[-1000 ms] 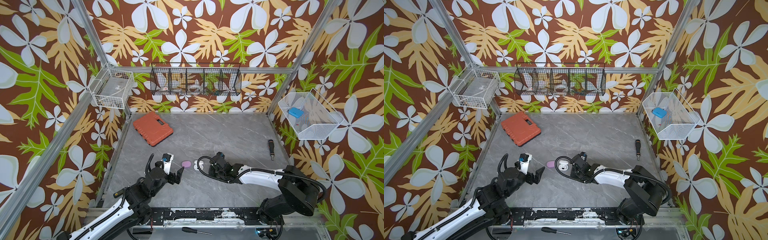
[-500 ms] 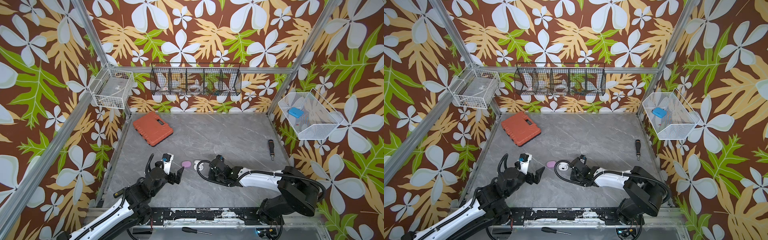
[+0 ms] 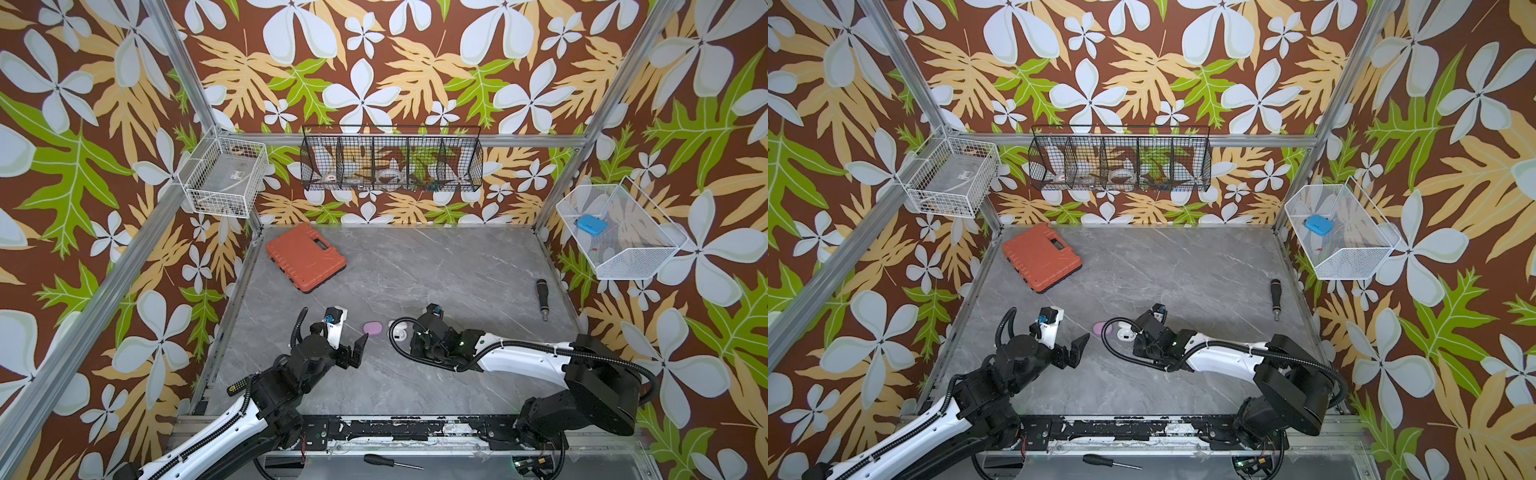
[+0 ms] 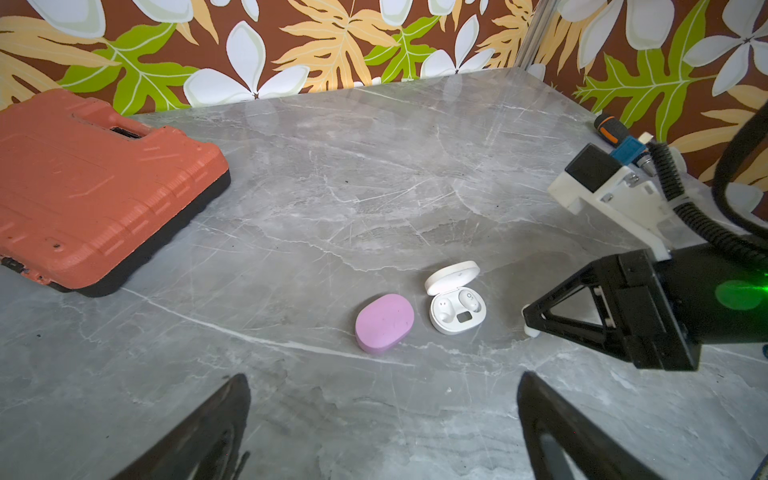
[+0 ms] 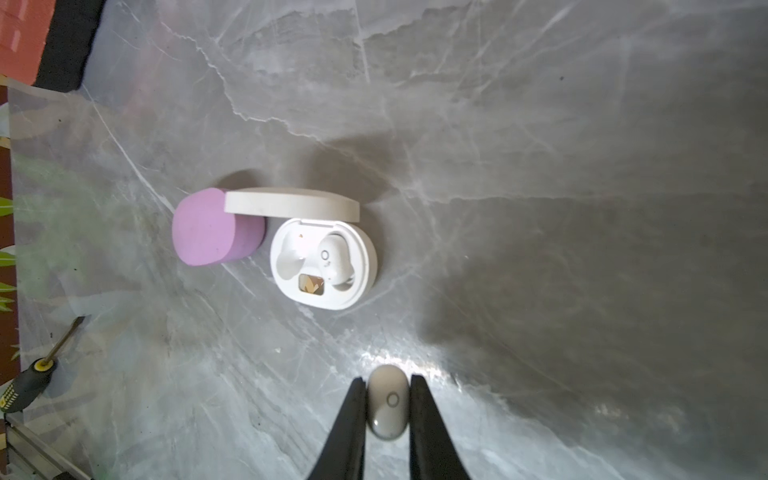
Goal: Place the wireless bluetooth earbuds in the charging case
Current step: 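Carry the held earbud with the right gripper over the open case's empty slot, then lower the earbud into the case slot with the right gripper and release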
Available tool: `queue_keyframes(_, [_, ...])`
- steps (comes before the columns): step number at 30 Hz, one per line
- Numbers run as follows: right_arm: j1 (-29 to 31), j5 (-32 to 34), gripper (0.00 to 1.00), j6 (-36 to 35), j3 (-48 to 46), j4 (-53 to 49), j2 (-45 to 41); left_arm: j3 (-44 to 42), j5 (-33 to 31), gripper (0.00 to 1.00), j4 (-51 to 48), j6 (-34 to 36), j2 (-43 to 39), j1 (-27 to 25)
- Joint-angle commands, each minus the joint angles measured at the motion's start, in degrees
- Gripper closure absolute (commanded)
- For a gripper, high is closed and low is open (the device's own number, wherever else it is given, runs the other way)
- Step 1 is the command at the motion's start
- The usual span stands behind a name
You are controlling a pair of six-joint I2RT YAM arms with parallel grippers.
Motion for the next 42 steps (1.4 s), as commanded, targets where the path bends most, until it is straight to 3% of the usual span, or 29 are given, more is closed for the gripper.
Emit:
queue_keyframes(1, [0.4,1.8,0.82,-0.2,1.9,-1.4,0.9,0.1,0.0,0.0,1.6,0.1,0.0,0.1])
queue_keyframes(24, [0.6,3.2,0.83,-3.4,16.4,-4.7,14.1,-0.1,0.5,0.0,1.8,0.2,-0.4,0.1])
queue_keyframes(42, [0.6,4.0,0.83,-3.7,18.8,-5.5,17.1,-0.2,1.2,0.0,1.9,0.3,-0.9,0.4])
